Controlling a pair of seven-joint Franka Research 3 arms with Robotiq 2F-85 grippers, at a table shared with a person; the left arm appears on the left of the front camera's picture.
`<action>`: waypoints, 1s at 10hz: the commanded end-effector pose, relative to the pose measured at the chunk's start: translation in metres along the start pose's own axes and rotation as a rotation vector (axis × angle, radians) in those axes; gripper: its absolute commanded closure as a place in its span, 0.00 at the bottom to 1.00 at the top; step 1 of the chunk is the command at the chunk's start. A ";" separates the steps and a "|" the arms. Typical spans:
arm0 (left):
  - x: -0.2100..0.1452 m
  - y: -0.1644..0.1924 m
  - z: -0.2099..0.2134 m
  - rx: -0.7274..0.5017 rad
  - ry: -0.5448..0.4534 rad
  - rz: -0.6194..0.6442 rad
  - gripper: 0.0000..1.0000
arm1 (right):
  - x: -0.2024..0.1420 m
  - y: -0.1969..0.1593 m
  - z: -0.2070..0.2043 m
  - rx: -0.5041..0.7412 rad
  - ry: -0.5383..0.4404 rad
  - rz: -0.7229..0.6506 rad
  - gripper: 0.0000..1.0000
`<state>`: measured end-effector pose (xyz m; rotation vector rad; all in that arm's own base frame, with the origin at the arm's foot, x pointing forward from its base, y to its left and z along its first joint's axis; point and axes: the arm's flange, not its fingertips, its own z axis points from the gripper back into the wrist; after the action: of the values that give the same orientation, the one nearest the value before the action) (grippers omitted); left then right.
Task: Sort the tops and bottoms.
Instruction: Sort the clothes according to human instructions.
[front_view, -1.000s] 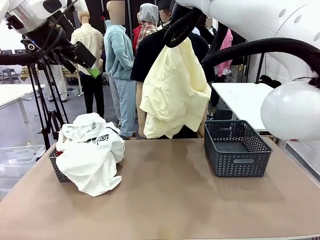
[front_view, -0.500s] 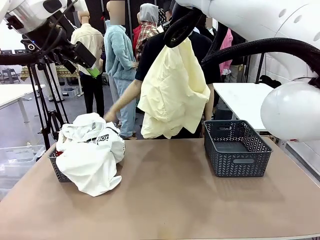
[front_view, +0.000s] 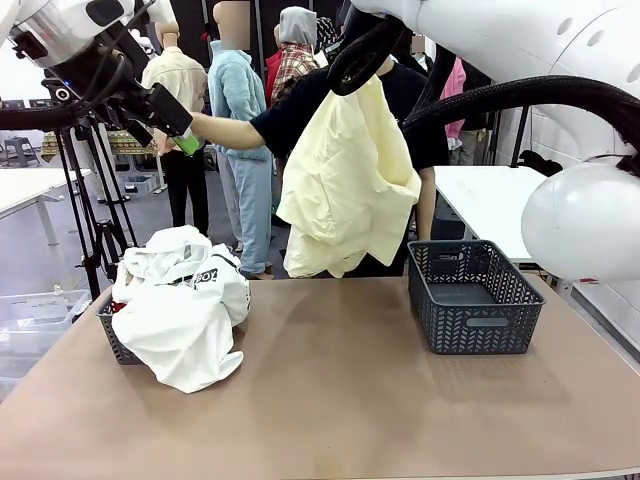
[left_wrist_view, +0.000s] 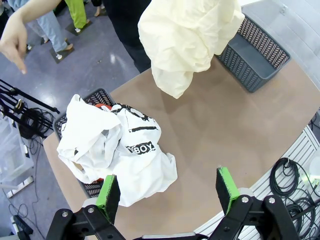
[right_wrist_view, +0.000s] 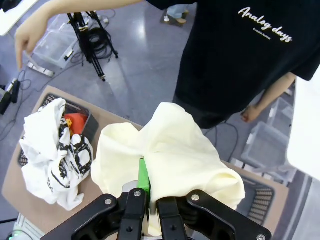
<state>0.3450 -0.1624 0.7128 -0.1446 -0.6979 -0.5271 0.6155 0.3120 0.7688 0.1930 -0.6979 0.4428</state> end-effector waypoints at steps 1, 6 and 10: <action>0.000 0.000 0.001 0.004 -0.003 0.004 0.00 | 0.000 0.004 0.003 0.011 -0.007 -0.006 1.00; 0.000 0.000 0.001 0.004 -0.003 0.004 0.00 | 0.000 0.004 0.003 0.011 -0.007 -0.006 1.00; 0.000 0.000 0.001 0.004 -0.003 0.004 0.00 | 0.000 0.004 0.003 0.011 -0.007 -0.006 1.00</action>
<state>0.3450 -0.1624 0.7128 -0.1446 -0.6979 -0.5271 0.6154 0.3120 0.7689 0.1930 -0.6979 0.4429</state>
